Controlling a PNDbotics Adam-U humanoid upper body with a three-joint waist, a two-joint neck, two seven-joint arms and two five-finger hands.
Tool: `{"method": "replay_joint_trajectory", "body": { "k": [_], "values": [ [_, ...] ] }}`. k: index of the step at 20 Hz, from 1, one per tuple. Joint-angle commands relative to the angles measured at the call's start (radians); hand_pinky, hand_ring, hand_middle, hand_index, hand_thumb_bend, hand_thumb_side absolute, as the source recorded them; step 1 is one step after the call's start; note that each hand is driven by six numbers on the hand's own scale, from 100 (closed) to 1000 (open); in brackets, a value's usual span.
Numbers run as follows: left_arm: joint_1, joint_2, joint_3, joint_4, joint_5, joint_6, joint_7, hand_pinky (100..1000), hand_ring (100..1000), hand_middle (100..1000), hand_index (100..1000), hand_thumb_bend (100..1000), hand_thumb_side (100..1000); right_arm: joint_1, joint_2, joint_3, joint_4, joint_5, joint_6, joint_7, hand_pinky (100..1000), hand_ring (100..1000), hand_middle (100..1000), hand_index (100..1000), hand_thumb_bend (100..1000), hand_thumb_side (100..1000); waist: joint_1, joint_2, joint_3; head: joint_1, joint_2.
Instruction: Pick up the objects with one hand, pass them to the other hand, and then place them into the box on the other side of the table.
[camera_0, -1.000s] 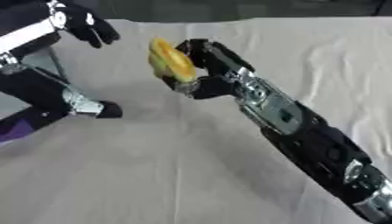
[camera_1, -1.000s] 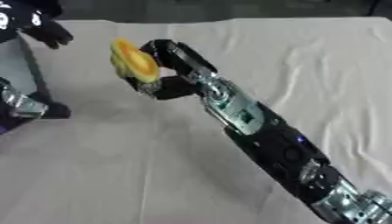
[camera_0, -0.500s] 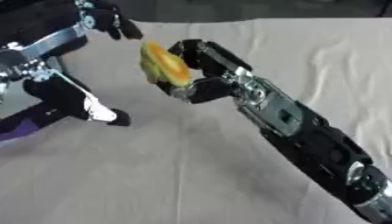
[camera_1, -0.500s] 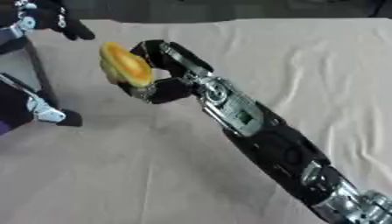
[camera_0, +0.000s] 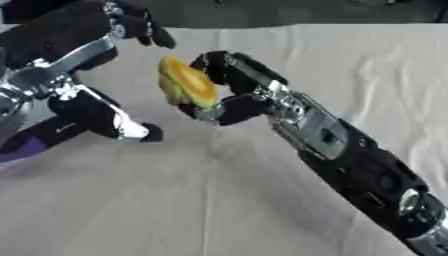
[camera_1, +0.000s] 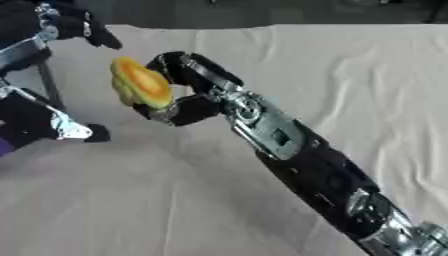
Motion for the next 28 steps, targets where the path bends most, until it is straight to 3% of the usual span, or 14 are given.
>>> {"method": "replay_joint_trajectory", "body": {
  "k": [1,9,21,28],
  "values": [
    [-0.023,-0.009,-0.001,0.016,-0.035,-0.011,0.018,784,720,694,781,716,223,-0.020,0.004,0.002,-0.023,0.014,-0.004,0.013,713,514,489,577,322,100,0.006,-0.010,0.002,0.005,-0.010],
    [-0.027,-0.034,-0.017,0.041,-0.093,-0.049,0.028,779,720,686,752,669,134,-0.023,0.007,0.005,-0.033,0.018,0.009,0.005,692,501,477,563,392,100,0.003,-0.007,0.002,0.014,-0.007],
    [-0.025,-0.046,-0.031,0.040,-0.104,-0.074,0.024,775,709,658,716,604,100,-0.028,0.007,0.005,-0.044,0.016,0.023,-0.005,687,499,474,560,400,100,0.003,-0.004,-0.001,0.017,0.003],
    [-0.024,-0.057,-0.035,0.050,-0.125,-0.085,0.047,757,663,589,615,428,100,-0.029,0.007,0.007,-0.045,0.012,0.026,-0.004,685,497,473,559,405,100,0.001,-0.002,-0.001,0.019,-0.001]
  ]
}}
